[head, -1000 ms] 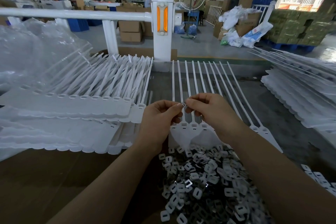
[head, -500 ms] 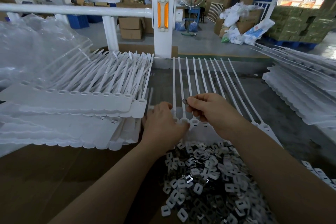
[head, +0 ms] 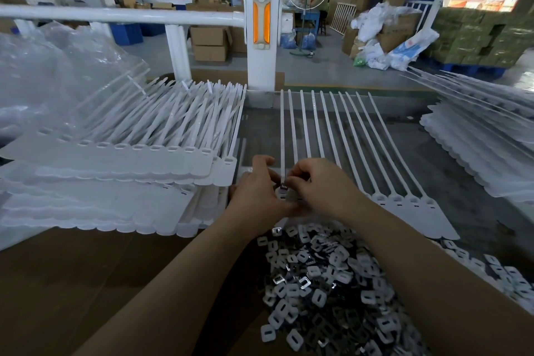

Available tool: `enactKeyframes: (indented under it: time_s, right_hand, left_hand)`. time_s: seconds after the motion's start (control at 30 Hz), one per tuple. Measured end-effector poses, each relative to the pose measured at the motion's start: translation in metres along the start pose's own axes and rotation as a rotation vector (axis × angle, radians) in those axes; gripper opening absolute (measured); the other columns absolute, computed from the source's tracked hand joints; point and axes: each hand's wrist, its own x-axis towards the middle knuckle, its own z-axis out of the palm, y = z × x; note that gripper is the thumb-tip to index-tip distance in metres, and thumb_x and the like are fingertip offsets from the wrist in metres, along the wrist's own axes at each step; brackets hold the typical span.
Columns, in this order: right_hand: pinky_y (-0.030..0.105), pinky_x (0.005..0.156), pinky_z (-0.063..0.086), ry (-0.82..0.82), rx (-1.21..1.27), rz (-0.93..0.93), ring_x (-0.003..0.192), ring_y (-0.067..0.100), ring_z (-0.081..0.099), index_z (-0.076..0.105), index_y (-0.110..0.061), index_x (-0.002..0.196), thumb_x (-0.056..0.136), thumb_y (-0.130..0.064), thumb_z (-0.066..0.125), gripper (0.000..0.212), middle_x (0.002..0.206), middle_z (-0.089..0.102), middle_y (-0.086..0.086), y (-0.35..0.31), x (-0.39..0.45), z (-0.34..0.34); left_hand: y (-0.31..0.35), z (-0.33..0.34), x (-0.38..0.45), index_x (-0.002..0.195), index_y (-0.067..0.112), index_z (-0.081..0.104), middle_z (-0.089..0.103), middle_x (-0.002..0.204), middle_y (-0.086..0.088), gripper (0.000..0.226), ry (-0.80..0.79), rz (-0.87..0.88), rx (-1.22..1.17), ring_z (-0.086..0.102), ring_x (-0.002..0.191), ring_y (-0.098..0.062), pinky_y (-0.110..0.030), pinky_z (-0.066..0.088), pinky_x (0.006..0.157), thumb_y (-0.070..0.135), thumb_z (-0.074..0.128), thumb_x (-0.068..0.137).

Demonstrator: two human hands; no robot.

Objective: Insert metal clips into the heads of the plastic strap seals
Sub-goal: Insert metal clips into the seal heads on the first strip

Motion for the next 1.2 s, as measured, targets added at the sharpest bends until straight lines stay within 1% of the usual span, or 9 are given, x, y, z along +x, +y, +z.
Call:
enactKeyframes:
  time_s: [0.23, 0.4, 0.53, 0.63, 0.7, 0.83, 1.0, 1.13, 1.2]
  right_hand:
    - [0.016, 0.058, 0.039, -0.026, -0.083, -0.028, 0.072, -0.001, 0.055, 0.055, -0.031, 0.086, 0.095, -0.028, 0.059, 0.011, 0.081, 0.059, -0.012, -0.001, -0.001, 0.003]
    - [0.014, 0.057, 0.04, -0.005, -0.024, -0.024, 0.071, -0.001, 0.059, 0.057, -0.036, 0.08, 0.092, -0.028, 0.064, 0.016, 0.078, 0.061, -0.016, 0.0, -0.003, 0.002]
    - [0.012, 0.057, 0.041, -0.005, -0.001, -0.02, 0.072, -0.002, 0.06, 0.059, -0.037, 0.077, 0.089, -0.028, 0.067, 0.018, 0.081, 0.064, -0.015, -0.001, -0.002, 0.0]
    - [0.02, 0.066, 0.051, -0.02, -0.007, -0.043, 0.077, 0.004, 0.062, 0.067, -0.034, 0.087, 0.091, -0.022, 0.064, 0.013, 0.089, 0.067, -0.008, -0.002, -0.003, -0.002]
    - [0.025, 0.068, 0.055, -0.035, -0.017, -0.051, 0.077, 0.007, 0.063, 0.07, -0.034, 0.093, 0.092, -0.019, 0.062, 0.016, 0.089, 0.067, -0.007, -0.003, -0.005, -0.004]
    - [0.026, 0.072, 0.056, -0.035, -0.061, -0.074, 0.077, 0.004, 0.064, 0.073, -0.034, 0.098, 0.093, -0.02, 0.061, 0.019, 0.089, 0.069, -0.009, -0.005, -0.006, -0.006]
    - [0.029, 0.081, 0.056, -0.071, -0.114, -0.097, 0.085, 0.006, 0.066, 0.074, -0.03, 0.108, 0.095, -0.015, 0.058, 0.025, 0.101, 0.073, -0.008, -0.009, -0.007, -0.014]
    - [0.033, 0.084, 0.056, -0.131, -0.184, -0.118, 0.089, 0.01, 0.067, 0.073, -0.031, 0.108, 0.097, -0.014, 0.054, 0.027, 0.105, 0.072, -0.009, -0.011, -0.008, -0.019]
    - [0.032, 0.085, 0.055, -0.147, -0.177, -0.114, 0.091, 0.011, 0.067, 0.073, -0.03, 0.108, 0.098, -0.014, 0.054, 0.027, 0.106, 0.071, -0.009, -0.011, -0.008, -0.022]
  left_hand:
    - [-0.003, 0.0, 0.001, 0.14, 0.023, 0.027, 0.055, 0.115, 0.007, 0.101, 0.004, 0.001, 0.006, 0.054, 0.1, -0.008, -0.026, 0.044, 0.082, 0.039, 0.089, 0.062]
    - [-0.002, -0.001, 0.002, 0.137, 0.025, 0.029, 0.055, 0.118, 0.005, 0.095, 0.008, 0.008, 0.021, 0.054, 0.102, -0.011, -0.026, 0.044, 0.083, 0.04, 0.088, 0.064]
    - [-0.002, -0.001, 0.001, 0.135, 0.025, 0.031, 0.055, 0.117, 0.006, 0.095, 0.009, 0.005, 0.02, 0.055, 0.103, -0.012, -0.028, 0.047, 0.085, 0.041, 0.089, 0.062]
    - [-0.001, -0.002, 0.0, 0.135, 0.024, 0.031, 0.057, 0.118, 0.006, 0.094, 0.004, 0.005, 0.005, 0.054, 0.104, -0.011, -0.025, 0.044, 0.084, 0.041, 0.089, 0.062]
    - [-0.001, -0.003, -0.001, 0.136, 0.023, 0.031, 0.057, 0.118, 0.007, 0.095, -0.002, 0.008, 0.009, 0.054, 0.105, -0.011, -0.025, 0.043, 0.085, 0.04, 0.089, 0.063]
    - [0.002, -0.005, -0.002, 0.137, 0.022, 0.031, 0.056, 0.118, 0.009, 0.094, -0.024, 0.011, 0.023, 0.052, 0.107, -0.011, -0.029, 0.044, 0.091, 0.039, 0.088, 0.064]
    - [0.002, -0.005, -0.003, 0.136, 0.023, 0.031, 0.056, 0.12, 0.006, 0.091, -0.023, -0.012, -0.007, 0.053, 0.106, -0.011, -0.025, 0.043, 0.084, 0.036, 0.088, 0.066]
    - [0.003, -0.007, -0.003, 0.136, 0.023, 0.032, 0.056, 0.119, 0.006, 0.091, -0.026, -0.016, -0.007, 0.053, 0.101, -0.008, -0.018, 0.042, 0.075, 0.034, 0.089, 0.066]
    - [0.005, -0.008, -0.004, 0.134, 0.023, 0.034, 0.055, 0.119, 0.006, 0.088, -0.039, -0.019, -0.002, 0.053, 0.101, -0.008, -0.02, 0.044, 0.078, 0.034, 0.089, 0.066]
